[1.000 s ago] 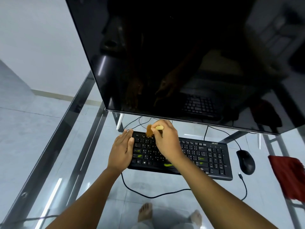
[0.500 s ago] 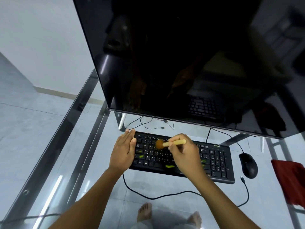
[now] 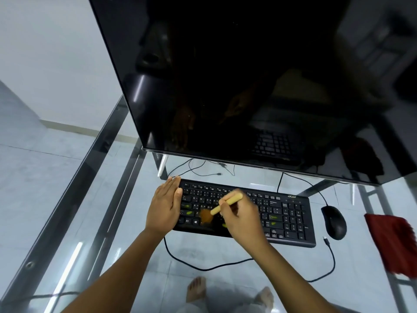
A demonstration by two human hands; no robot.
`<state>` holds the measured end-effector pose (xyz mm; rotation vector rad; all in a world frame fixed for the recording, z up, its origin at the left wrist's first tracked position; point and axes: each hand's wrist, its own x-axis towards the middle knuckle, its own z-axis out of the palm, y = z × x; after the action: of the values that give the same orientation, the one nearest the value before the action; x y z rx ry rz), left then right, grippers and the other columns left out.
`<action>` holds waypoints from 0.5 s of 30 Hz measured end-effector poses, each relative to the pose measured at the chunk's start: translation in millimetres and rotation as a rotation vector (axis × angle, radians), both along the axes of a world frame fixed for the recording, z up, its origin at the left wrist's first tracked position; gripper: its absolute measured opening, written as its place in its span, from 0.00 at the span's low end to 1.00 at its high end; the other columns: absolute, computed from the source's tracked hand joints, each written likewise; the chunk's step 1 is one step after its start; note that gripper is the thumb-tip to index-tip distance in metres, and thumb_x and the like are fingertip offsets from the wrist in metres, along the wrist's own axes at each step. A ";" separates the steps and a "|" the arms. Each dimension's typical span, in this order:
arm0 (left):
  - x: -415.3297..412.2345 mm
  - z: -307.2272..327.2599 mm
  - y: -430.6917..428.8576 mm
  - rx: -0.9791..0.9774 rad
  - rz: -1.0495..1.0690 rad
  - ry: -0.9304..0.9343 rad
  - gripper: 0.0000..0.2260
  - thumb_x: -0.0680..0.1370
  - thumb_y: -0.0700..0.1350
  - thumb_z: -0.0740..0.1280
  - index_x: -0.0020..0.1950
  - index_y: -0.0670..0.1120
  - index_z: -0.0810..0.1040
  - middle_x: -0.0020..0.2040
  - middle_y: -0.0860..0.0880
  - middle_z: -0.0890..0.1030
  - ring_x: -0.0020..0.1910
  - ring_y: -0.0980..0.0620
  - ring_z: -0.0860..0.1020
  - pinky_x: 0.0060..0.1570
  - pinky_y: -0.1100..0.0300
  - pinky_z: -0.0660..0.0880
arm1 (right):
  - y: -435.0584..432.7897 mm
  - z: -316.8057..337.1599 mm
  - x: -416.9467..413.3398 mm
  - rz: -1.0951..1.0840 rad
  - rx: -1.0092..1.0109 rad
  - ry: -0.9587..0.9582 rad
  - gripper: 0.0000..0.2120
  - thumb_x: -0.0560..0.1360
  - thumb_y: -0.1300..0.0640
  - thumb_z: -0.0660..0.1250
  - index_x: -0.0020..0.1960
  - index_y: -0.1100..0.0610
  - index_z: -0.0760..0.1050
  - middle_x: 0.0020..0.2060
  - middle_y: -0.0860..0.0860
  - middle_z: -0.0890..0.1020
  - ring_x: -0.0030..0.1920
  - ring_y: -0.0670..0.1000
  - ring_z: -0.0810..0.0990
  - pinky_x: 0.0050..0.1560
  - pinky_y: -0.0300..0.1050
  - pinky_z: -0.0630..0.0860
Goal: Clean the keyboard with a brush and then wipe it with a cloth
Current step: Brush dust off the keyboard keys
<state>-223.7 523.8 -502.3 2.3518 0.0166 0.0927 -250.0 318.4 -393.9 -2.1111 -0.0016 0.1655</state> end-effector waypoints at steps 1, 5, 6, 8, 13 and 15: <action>-0.2 0.1 0.4 -0.002 -0.001 0.003 0.27 0.82 0.59 0.45 0.75 0.47 0.65 0.73 0.50 0.68 0.75 0.56 0.60 0.74 0.59 0.52 | 1.3 0.9 0.1 0.018 0.052 0.050 0.05 0.78 0.60 0.66 0.44 0.54 0.75 0.36 0.46 0.85 0.35 0.53 0.82 0.38 0.50 0.81; -0.1 0.7 2.3 0.002 0.007 0.007 0.27 0.82 0.59 0.45 0.75 0.47 0.65 0.73 0.50 0.68 0.75 0.55 0.60 0.74 0.59 0.52 | -5.1 -3.1 7.1 0.075 0.088 0.241 0.06 0.79 0.60 0.66 0.44 0.53 0.76 0.37 0.53 0.84 0.39 0.52 0.85 0.44 0.49 0.83; -0.2 0.4 2.0 0.007 0.004 0.007 0.27 0.81 0.59 0.45 0.75 0.47 0.65 0.73 0.50 0.68 0.75 0.55 0.60 0.74 0.60 0.52 | -11.0 -2.3 12.9 -0.034 0.095 0.179 0.06 0.79 0.60 0.65 0.44 0.52 0.76 0.36 0.53 0.84 0.39 0.52 0.85 0.43 0.48 0.83; -1.2 1.0 0.9 0.024 0.000 0.005 0.28 0.81 0.60 0.45 0.75 0.48 0.65 0.73 0.50 0.68 0.75 0.55 0.60 0.74 0.59 0.52 | -21.5 -0.2 24.3 -0.167 0.150 0.098 0.05 0.80 0.60 0.65 0.45 0.55 0.75 0.36 0.52 0.84 0.38 0.51 0.85 0.43 0.44 0.83; -1.7 6.2 -0.1 0.080 -0.027 0.008 0.29 0.81 0.60 0.45 0.76 0.45 0.62 0.75 0.46 0.65 0.75 0.51 0.58 0.74 0.55 0.52 | -22.9 4.7 45.6 -0.024 -0.035 0.017 0.04 0.79 0.58 0.65 0.46 0.55 0.76 0.38 0.45 0.84 0.39 0.45 0.82 0.40 0.39 0.80; -5.2 10.2 -3.9 0.185 -0.056 -0.040 0.29 0.81 0.59 0.45 0.77 0.44 0.59 0.77 0.47 0.61 0.77 0.52 0.53 0.75 0.54 0.49 | -24.4 8.6 55.0 -0.078 -0.003 -0.032 0.03 0.80 0.60 0.64 0.47 0.56 0.76 0.39 0.46 0.83 0.39 0.42 0.82 0.40 0.33 0.78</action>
<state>-228.9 519.8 -492.1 2.5326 -0.0803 0.1178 -195.0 294.0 -385.3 -2.1132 0.0621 0.0848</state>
